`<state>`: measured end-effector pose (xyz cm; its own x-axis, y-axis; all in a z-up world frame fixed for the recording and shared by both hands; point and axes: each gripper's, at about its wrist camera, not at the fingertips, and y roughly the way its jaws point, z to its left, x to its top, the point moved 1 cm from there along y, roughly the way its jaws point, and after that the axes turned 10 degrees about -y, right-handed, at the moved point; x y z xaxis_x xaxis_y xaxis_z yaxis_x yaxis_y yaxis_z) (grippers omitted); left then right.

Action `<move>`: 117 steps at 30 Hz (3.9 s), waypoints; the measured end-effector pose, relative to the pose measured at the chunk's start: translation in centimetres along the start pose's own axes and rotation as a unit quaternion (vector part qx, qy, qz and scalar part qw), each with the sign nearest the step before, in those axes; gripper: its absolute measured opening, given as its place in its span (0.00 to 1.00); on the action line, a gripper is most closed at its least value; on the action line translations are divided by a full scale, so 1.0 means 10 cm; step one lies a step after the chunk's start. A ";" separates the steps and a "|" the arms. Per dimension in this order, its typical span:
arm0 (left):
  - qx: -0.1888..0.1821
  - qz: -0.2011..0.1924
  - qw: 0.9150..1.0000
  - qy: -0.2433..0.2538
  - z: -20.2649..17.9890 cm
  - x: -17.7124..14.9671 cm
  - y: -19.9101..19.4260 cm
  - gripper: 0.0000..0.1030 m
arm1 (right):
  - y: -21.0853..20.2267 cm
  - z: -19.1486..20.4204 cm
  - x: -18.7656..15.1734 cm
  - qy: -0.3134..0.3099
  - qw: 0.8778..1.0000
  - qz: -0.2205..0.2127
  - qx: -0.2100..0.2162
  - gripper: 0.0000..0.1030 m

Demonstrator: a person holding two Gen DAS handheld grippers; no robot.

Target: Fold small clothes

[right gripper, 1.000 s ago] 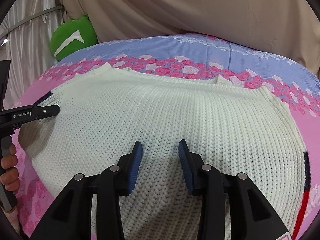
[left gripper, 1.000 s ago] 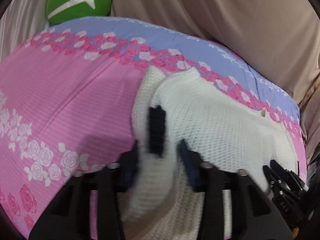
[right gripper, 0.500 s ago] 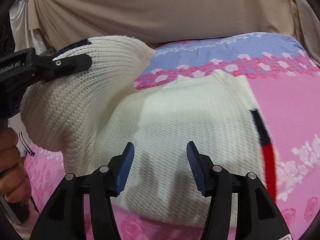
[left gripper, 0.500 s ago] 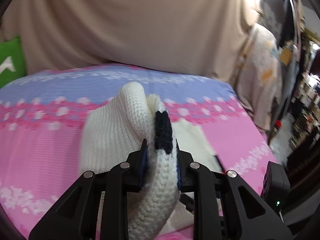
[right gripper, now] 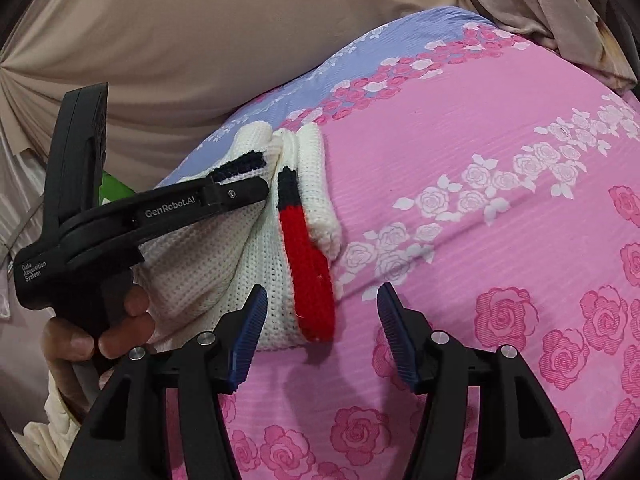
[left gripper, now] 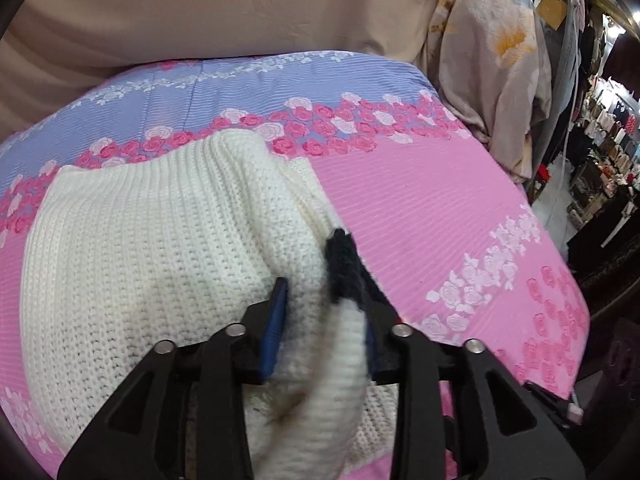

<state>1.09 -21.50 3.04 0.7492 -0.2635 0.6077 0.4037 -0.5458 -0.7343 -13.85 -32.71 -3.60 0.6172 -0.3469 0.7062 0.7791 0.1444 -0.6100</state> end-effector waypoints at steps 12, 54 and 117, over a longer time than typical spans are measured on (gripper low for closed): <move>0.034 -0.167 0.983 -0.073 0.84 0.02 -1.60 0.75 | -0.30 0.00 0.43 -0.023 0.999 -0.039 0.021 0.61; 0.040 0.043 0.992 -0.108 1.28 -0.92 -0.76 0.68 | 0.14 0.41 0.36 -0.045 0.982 0.053 0.176 0.10; 0.128 -0.050 0.990 -0.031 0.62 -0.49 -0.62 0.79 | 0.00 0.14 0.18 -0.112 0.992 0.049 0.026 0.08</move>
<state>-1.79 -11.86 2.75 0.7263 -0.1638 0.6676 0.5920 -0.3446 -0.7286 -12.58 -32.02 -1.79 0.6950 -0.1144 0.7099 0.7148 0.2170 -0.6648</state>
